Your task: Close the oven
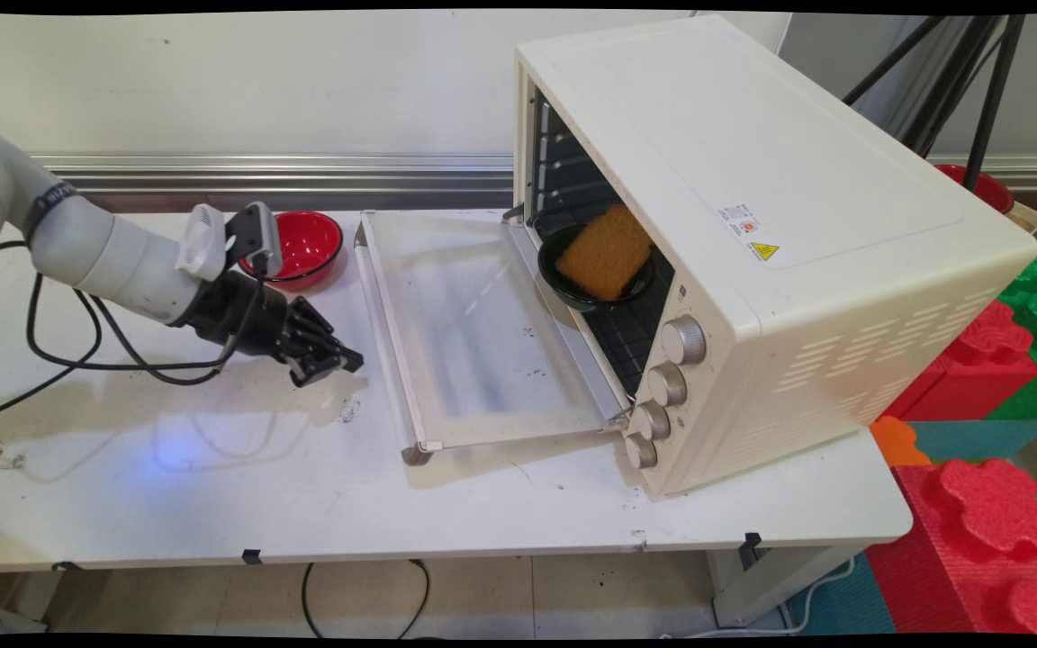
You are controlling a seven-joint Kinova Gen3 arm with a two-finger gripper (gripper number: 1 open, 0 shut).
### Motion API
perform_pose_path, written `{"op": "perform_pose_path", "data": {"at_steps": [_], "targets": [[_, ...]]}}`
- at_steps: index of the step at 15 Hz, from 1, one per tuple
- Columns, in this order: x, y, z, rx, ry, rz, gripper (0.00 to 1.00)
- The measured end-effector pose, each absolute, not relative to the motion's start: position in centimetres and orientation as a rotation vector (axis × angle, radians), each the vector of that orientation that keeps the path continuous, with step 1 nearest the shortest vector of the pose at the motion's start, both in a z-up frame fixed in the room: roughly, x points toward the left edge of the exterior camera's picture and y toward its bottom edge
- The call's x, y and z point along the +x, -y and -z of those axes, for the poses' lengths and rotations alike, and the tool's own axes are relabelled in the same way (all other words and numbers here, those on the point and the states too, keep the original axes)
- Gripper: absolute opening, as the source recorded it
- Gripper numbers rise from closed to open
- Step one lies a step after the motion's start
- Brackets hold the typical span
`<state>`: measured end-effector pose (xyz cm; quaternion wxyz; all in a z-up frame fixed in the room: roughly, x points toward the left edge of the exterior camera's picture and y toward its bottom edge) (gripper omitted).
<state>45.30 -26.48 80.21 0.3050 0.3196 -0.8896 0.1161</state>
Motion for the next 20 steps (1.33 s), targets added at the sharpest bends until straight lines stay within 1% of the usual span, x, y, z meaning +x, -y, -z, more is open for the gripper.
{"op": "perform_pose_path", "data": {"at_steps": [11, 20], "targets": [[43.7, 27.5, -78.2, 0.785, 2.306, -0.342, 0.00], [43.7, 27.4, -79.1, 0.751, 2.244, -0.383, 0.00]]}}
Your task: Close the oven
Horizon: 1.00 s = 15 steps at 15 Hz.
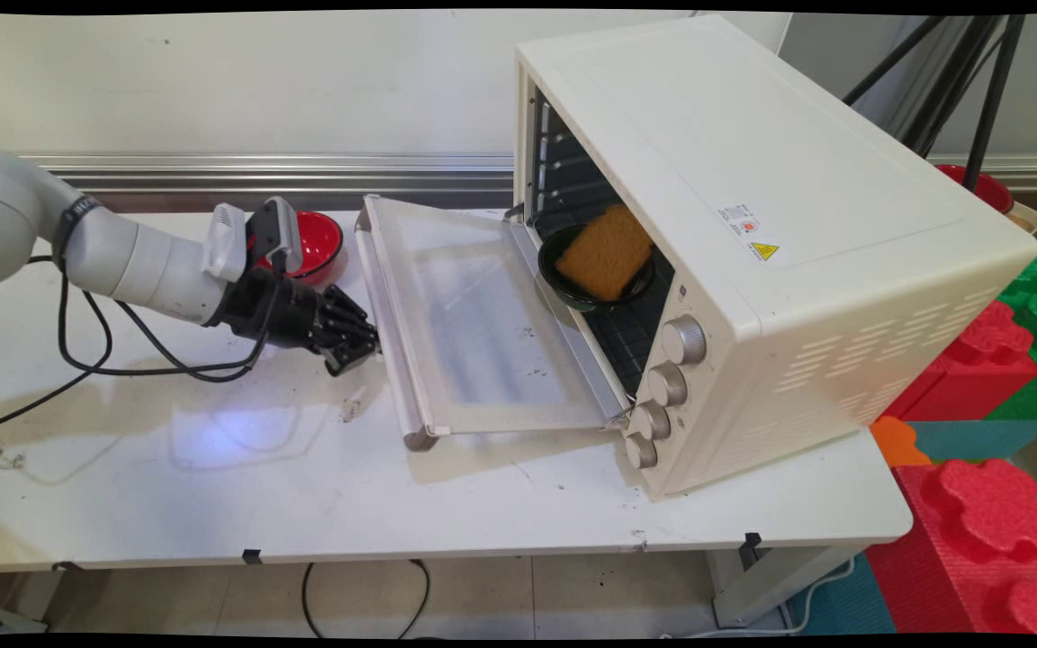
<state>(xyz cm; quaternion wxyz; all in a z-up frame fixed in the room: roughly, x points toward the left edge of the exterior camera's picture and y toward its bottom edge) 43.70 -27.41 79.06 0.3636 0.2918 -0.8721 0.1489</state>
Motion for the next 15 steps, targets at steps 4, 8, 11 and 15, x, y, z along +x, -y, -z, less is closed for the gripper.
{"op": "perform_pose_path", "data": {"at_steps": [4, 8, 11, 15], "targets": [[43.7, 27.3, -80.5, 0.727, 2.204, -0.414, 0.00], [43.3, 27.7, -82.3, 0.706, 2.155, -0.447, 0.00], [42.9, 28.0, -83.4, 0.697, 2.125, -0.467, 0.00], [42.0, 29.0, -85.6, 0.683, 2.070, -0.501, 0.00]]}}
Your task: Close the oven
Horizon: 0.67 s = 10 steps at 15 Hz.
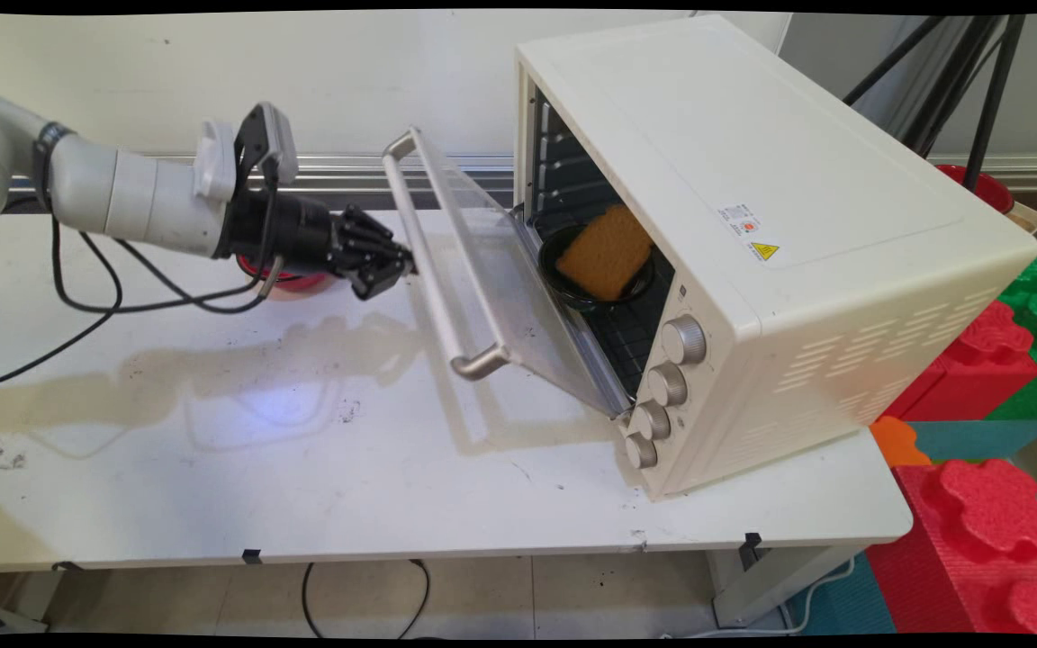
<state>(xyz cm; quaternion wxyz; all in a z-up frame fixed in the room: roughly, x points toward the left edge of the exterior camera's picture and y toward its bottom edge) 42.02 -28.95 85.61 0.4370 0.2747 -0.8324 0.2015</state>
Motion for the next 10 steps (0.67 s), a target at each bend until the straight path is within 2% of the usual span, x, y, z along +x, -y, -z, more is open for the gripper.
{"op": "perform_pose_path", "data": {"at_steps": [10], "targets": [[40.4, 30.9, -89.6, 0.658, 1.982, -0.555, 0.00]]}}
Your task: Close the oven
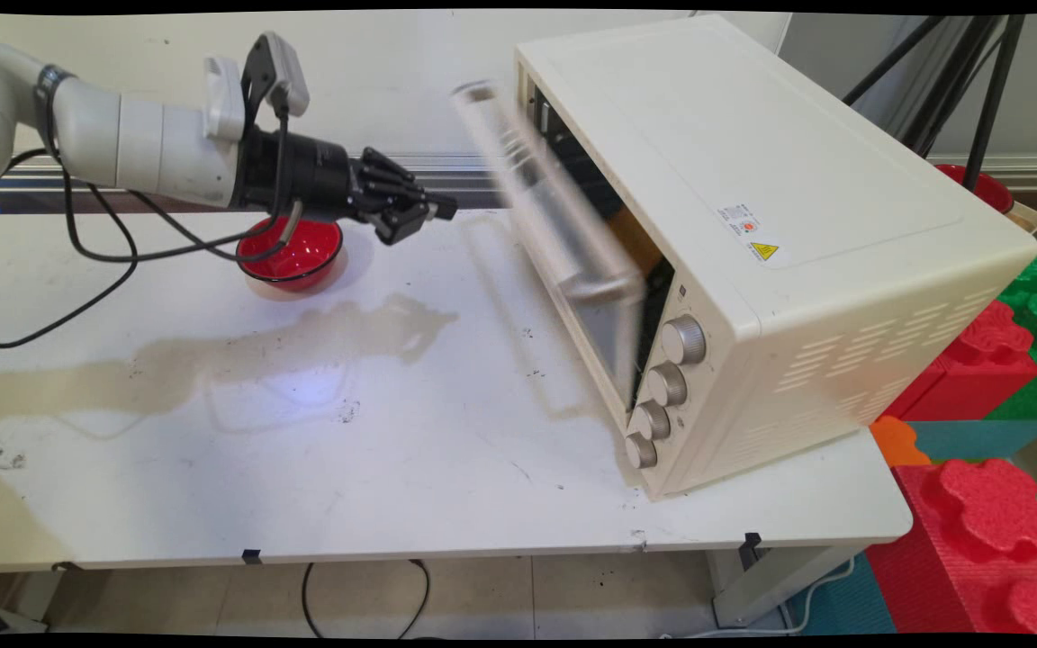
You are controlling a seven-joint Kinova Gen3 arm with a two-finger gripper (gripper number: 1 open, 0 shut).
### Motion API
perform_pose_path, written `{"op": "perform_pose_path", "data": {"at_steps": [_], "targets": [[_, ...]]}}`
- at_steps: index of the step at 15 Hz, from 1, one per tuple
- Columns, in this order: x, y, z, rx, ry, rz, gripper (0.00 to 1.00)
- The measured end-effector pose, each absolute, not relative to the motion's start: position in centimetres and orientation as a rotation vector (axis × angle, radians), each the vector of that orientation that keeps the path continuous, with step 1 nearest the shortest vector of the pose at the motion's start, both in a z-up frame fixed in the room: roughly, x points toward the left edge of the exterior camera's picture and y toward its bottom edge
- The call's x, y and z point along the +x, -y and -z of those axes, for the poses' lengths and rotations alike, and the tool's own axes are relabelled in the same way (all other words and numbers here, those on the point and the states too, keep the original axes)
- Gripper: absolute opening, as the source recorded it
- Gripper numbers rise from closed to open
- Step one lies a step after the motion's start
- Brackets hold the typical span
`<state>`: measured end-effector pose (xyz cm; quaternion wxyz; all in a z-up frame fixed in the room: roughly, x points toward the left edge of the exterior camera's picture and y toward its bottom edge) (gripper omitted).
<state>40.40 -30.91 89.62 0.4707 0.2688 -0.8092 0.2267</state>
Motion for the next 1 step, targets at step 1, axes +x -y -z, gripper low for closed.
{"op": "perform_pose_path", "data": {"at_steps": [1], "targets": [[40.32, 31.07, -89.96, 0.656, 1.976, -0.560, 0.00]]}}
